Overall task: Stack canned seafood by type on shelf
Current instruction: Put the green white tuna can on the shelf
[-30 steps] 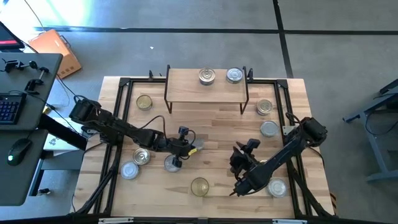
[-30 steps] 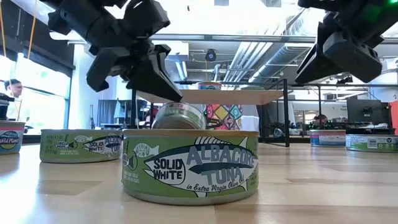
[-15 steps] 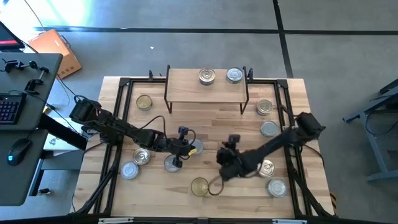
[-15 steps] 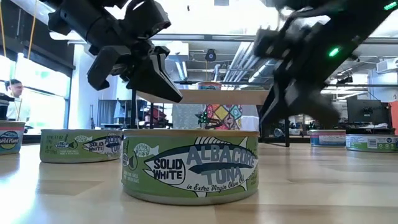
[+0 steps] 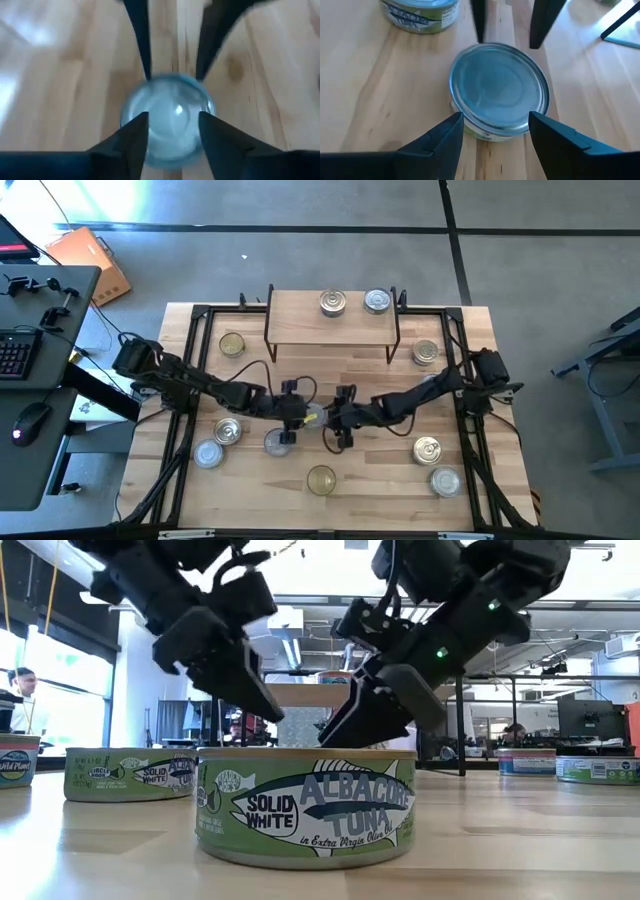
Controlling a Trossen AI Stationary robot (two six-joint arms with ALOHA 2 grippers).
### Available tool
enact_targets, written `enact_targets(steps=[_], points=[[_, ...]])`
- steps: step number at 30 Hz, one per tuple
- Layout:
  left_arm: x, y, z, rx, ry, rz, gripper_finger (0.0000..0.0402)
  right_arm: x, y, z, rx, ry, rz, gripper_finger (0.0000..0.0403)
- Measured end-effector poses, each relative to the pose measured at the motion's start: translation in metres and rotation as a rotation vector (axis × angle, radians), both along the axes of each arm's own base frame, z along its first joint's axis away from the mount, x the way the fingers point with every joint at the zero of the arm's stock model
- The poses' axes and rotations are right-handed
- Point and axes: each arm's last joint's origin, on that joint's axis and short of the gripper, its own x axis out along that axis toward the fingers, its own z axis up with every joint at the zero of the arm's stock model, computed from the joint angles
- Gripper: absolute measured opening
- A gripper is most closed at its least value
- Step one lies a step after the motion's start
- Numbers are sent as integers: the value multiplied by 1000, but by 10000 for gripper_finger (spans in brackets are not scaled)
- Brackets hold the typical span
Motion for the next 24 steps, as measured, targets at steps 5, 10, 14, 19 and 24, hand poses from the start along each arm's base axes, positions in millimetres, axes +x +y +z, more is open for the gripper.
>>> enact_targets(steps=[5, 10, 14, 19, 24], points=[[-8, 4, -11, -29, 91, -57, 205, 0, -9, -2, -5, 34, -8, 218], [-17, 5, -22, 131, 84, -141, 206, 1, -8, -1, 44, 26, 56, 218], [-21, 6, -34, 238, 70, -239, 205, 3, -8, 1, 63, -7, 49, 218], [-14, 5, -44, 279, 27, -307, 204, 2, -5, 0, 30, 10, 128, 218], [-8, 5, -49, 252, -13, -292, 181, 1, 4, -1, -111, 24, 273, 202]])
